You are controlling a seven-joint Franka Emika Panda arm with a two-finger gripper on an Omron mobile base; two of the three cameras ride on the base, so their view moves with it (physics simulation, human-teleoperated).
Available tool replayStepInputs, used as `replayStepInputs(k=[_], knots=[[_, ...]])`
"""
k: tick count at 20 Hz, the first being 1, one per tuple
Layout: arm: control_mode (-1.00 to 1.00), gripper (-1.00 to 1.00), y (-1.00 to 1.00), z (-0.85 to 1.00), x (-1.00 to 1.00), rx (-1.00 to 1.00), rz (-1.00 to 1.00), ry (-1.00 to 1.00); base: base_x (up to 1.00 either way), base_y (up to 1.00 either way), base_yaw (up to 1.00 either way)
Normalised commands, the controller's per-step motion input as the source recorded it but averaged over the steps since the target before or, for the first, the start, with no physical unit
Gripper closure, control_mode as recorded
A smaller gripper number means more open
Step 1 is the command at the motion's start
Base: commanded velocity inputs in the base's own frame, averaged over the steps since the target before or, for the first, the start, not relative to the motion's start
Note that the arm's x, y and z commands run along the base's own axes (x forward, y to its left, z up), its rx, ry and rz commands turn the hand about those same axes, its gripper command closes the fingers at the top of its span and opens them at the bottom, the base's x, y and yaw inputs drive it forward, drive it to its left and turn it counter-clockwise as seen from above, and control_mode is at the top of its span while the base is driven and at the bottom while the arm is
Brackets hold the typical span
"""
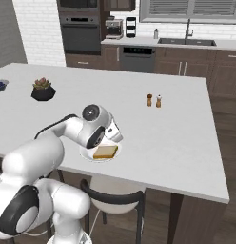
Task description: Start the toaster. Once the lever pops up, take the bread to the plate on the dining counter.
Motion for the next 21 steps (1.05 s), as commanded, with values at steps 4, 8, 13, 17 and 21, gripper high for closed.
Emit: replayStepInputs(k=[4,8,13,17,21], knots=[[-1.0,-1.0,-0.01,0.97,-0.71,0.08,-0.01,0.1,0.0,0.0,0.0],[-1.0,-1.0,0.0,0.85,-1.0,0.13,-0.03,0.27,0.0,0.0,0.0],[-1.0,-1.0,0.0,0.31,-1.0,0.08,-0.07,0.35,0.0,0.0,0.0],[-1.0,-1.0,0.0,0.0,-1.0,0.02,-0.09,0.35,0.0,0.0,0.0],[-1.0,-1.0,-0.02,-0.19,-1.0,0.0,-0.06,0.23,0.0,0.0,0.0]])
